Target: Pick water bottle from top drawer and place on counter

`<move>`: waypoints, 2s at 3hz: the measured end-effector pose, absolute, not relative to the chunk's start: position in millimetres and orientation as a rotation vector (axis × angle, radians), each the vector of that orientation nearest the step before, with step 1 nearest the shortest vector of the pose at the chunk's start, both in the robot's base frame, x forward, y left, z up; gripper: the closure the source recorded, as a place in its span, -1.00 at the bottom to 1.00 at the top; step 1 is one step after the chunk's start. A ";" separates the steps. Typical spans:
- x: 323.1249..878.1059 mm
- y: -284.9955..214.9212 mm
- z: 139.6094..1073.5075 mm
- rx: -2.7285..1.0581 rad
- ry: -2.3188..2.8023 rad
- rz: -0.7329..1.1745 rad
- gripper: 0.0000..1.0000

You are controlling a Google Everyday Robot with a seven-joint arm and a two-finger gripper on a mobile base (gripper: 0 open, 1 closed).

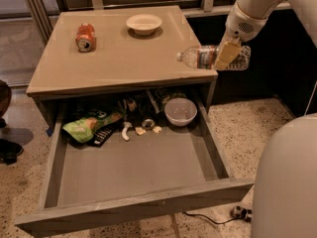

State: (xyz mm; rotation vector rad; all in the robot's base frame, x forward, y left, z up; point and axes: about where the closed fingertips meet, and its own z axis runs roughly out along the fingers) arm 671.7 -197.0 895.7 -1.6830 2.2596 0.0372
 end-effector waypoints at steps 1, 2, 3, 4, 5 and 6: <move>671.7 -197.0 895.7 -1.683 2.260 0.037 1.00; 683.5 -164.4 898.4 -1.765 2.181 0.022 1.00; 684.9 -133.3 895.6 -1.852 2.117 0.009 1.00; 685.0 -133.3 895.6 -1.852 2.117 0.009 1.00; 740.6 -117.4 895.1 -1.788 2.091 0.052 1.00; 746.1 -110.4 886.7 -1.795 2.088 0.062 1.00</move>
Offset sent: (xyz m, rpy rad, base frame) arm 0.0175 0.0430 0.0084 -0.0138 -0.0211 0.1074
